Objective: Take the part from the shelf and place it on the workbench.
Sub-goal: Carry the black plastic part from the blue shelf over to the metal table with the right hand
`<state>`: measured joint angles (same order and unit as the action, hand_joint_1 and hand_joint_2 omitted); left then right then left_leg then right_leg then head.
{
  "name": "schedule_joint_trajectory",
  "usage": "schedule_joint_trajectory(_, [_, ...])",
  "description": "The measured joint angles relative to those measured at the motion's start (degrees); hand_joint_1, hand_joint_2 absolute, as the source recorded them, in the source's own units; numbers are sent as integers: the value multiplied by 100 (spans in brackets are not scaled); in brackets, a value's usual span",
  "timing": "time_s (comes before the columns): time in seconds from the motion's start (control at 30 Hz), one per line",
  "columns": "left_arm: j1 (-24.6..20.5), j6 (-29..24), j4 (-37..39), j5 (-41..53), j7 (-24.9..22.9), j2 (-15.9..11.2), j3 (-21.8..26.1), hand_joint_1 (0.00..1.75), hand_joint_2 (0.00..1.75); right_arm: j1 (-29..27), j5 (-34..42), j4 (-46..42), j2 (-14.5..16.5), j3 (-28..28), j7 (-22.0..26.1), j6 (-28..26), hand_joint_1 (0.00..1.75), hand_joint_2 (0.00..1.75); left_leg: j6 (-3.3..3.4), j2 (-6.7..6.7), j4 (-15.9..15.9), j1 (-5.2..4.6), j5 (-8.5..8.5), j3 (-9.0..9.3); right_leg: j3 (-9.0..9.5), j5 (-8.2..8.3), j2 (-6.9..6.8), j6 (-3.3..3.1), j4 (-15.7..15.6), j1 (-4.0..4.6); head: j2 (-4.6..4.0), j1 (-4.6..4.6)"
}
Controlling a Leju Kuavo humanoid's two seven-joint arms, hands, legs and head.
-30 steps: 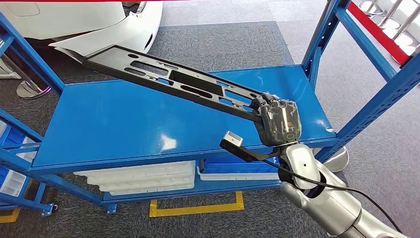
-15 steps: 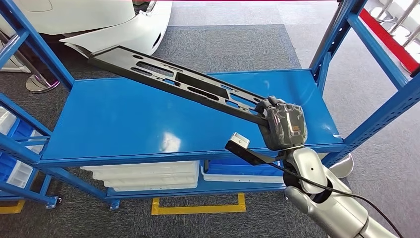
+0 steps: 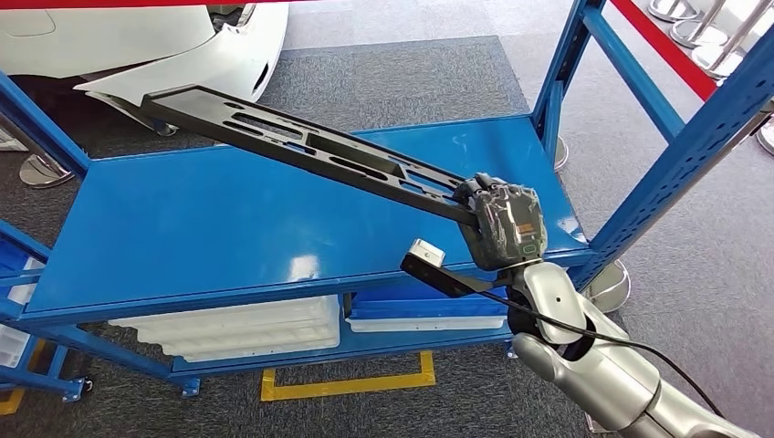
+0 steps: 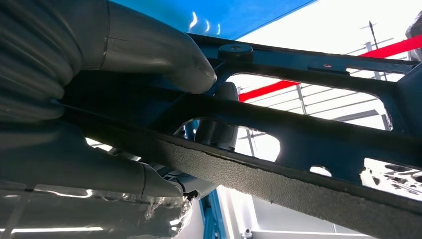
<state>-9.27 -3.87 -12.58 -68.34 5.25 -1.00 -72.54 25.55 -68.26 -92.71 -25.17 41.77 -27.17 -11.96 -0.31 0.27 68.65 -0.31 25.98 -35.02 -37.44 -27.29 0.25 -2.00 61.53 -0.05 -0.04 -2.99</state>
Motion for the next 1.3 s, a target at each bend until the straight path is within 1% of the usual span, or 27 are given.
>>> schedule_joint_trajectory(0.03, [-2, -4, 1, -2, 0, -3, 7, 0, 175, 3, 3, 0, -1, 0, 0, 2, 175, 175, 89, 11, -373, -41, -142, 165, -3, 13, -2, -10, -4, 20, 0, 10])
schedule_joint_trajectory(0.1, [-3, -13, 4, -6, 0, -10, 22, 0, 175, 4, 20, 0, -1, 0, -2, 10, 175, 175, 177, 34, -784, -96, -261, 320, -18, 48, -25, 3, -15, 8, 1, 43])
schedule_joint_trajectory(0.2, [15, -17, 5, -9, 0, -7, 36, 0, 175, 4, 46, -1, -1, 0, -7, 14, 175, 175, 166, 39, -987, -93, -410, 340, -35, 87, -56, 86, -47, -9, 1, 19])
schedule_joint_trajectory(0.23, [19, -19, 5, -11, 0, -4, 43, 0, 175, 9, 50, -1, -1, -1, -9, 14, 175, 175, 167, 36, -1081, -75, -490, 351, -64, 12, -50, 116, 7, -3, 1, 23])
schedule_joint_trajectory(0.27, [20, -20, 5, -13, 0, -2, 52, 0, 175, 16, 52, -1, -2, -2, -13, 14, 175, 175, 160, 33, -1165, -53, -567, 350, -131, -140, -42, 148, 167, -1, 0, 47])
schedule_joint_trajectory(0.33, [23, -21, 5, -15, 0, 4, 67, 0, 175, 24, 66, -1, -3, -4, -22, 14, 175, 175, 154, 30, -1200, -36, -647, 291, -342, -562, -33, 208, 763, -34, 1, 132])
schedule_joint_trajectory(0.37, [26, -20, 5, -14, 0, 9, 71, 0, 175, 21, 76, -1, -4, -4, -26, 14, 175, 175, 141, 31, -1185, -29, -668, 244, -429, -710, -35, 236, 1066, -54, 1, 166])
schedule_joint_trajectory(0.4, [29, -19, 5, -14, 0, 13, 72, 0, 175, 16, 86, -1, -4, -4, -29, 14, 175, 175, 128, 33, -1159, -20, -682, 196, -443, -756, -36, 262, 1228, -73, 1, 193])
schedule_joint_trajectory(0.43, [31, -18, 5, -14, 0, 16, 72, 0, 175, 13, 94, -1, -5, -4, -33, 14, 175, 175, 115, 37, -1125, -6, -693, 149, -360, -701, -38, 291, 1190, -92, 1, 220])
schedule_joint_trajectory(0.5, [29, -18, 6, -14, 0, 17, 74, 0, 175, 16, 101, -1, -5, -4, -40, 13, 175, 175, 75, 42, -1023, 32, -692, 54, 75, -455, -49, 358, 548, -134, 1, 270])
schedule_joint_trajectory(0.53, [27, -18, 6, -14, 0, 17, 76, 0, 175, 18, 102, -2, -5, -4, -42, 13, 175, 175, 43, 43, -967, 42, -686, 7, 275, -356, -41, 358, 225, -134, 0, 300])
schedule_joint_trajectory(0.57, [27, -19, 6, -14, 0, 17, 77, 0, 175, 20, 104, -2, -6, -4, -42, 11, 175, 175, 7, 41, -919, 45, -682, -26, 404, -300, -32, 340, -1, -130, 0, 325])
schedule_joint_trajectory(0.6, [28, -19, 6, -14, 0, 17, 78, 0, 175, 24, 104, -2, -7, -5, -43, 10, 175, 175, -28, 37, -879, 43, -685, -52, 447, -306, -18, 296, -98, -121, 1, 338])
schedule_joint_trajectory(0.7, [33, -20, 6, -14, -1, 16, 79, 0, 175, 34, 111, -1, -8, -5, -51, 9, 175, 175, -120, 21, -803, 47, -691, -98, 393, -274, 4, 137, -101, -112, 1, 308])
schedule_joint_trajectory(0.73, [33, -20, 6, -14, -1, 16, 79, 0, 175, 38, 116, -2, -8, -5, -52, 8, 175, 175, -153, 18, -712, 50, -604, -136, 369, -248, 2, 90, -106, -112, 1, 288])
schedule_joint_trajectory(0.77, [32, -19, 6, -14, -2, 16, 80, 0, 175, 44, 126, -2, -8, -4, -55, 7, 175, 175, -182, 14, -520, 55, -437, -203, 343, -220, 0, 45, -115, -115, 1, 257])
schedule_joint_trajectory(0.87, [34, -16, 6, -14, -13, 17, 80, 0, 175, 47, 154, -2, -8, -4, -67, 4, 175, 175, -240, 12, 476, 75, 211, -518, 246, -144, -6, -32, -115, -88, 1, 138])
schedule_joint_trajectory(0.9, [35, -15, 6, -14, -18, 17, 80, 0, 175, 46, 158, -1, -8, -4, -71, 3, 175, 175, -237, 12, 694, 76, 297, -555, 211, -116, -6, -40, -113, -72, 1, 112])
schedule_joint_trajectory(0.93, [36, -14, 6, -14, -22, 17, 80, 0, 175, 45, 161, -1, -8, -4, -75, 2, 175, 175, -216, 11, 718, 71, 276, -497, 179, -86, -2, -42, -112, -54, 2, 86])
schedule_joint_trajectory(0.97, [36, -14, 6, -14, -25, 17, 80, 0, 175, 44, 163, -1, -8, -4, -79, -1, 175, 175, -176, 10, 520, 56, 161, -332, 150, -57, 3, -41, -112, -36, 2, 60])
schedule_joint_trajectory(1.0, [33, -13, 6, -14, -26, 17, 80, 0, 175, 44, 166, -2, -8, -4, -84, -3, 175, 175, -112, 5, 146, 31, -1, -84, 130, -32, 8, -39, -113, -20, 2, 36])
schedule_joint_trajectory(1.07, [27, -13, 7, -14, -26, 5, 80, 0, 175, 46, 176, -2, -8, -4, -99, -11, 175, 175, 18, 2, -632, -14, -204, 367, 103, 18, 4, -19, -121, -10, 2, 35])
schedule_joint_trajectory(1.1, [27, -13, 8, -14, -27, 0, 80, 0, 175, 47, 185, -2, -8, -4, -106, -16, 175, 175, 55, 4, -852, -36, -250, 474, 97, 43, -8, 2, -128, -25, 2, 49])
schedule_joint_trajectory(1.2, [32, -14, 8, -14, -28, -2, 80, 0, 175, 48, 214, -1, -9, -5, -116, -28, 175, 175, 96, 30, -1063, -63, -371, 494, 84, 125, -39, 106, -172, -68, 1, 27])
schedule_joint_trajectory(1.23, [30, -14, 8, -14, -28, -1, 80, 0, 175, 48, 226, -1, -10, -5, -119, -37, 175, 175, 116, 40, -1145, -53, -437, 496, 62, 88, -39, 140, -146, -65, 1, 19])
schedule_joint_trajectory(1.27, [25, -14, 8, -15, -28, 1, 81, 0, 175, 50, 249, -1, -12, -7, -121, -55, 175, 175, 136, 51, -1220, -38, -512, 487, 9, -28, -36, 165, -34, -59, 1, 35])
schedule_joint_trajectory(1.3, [22, -15, 8, -15, -28, 3, 83, 0, 175, 52, 283, -1, -14, -10, -126, -80, 175, 175, 145, 62, -1272, -23, -576, 464, -83, -222, -33, 185, 193, -59, 1, 69])
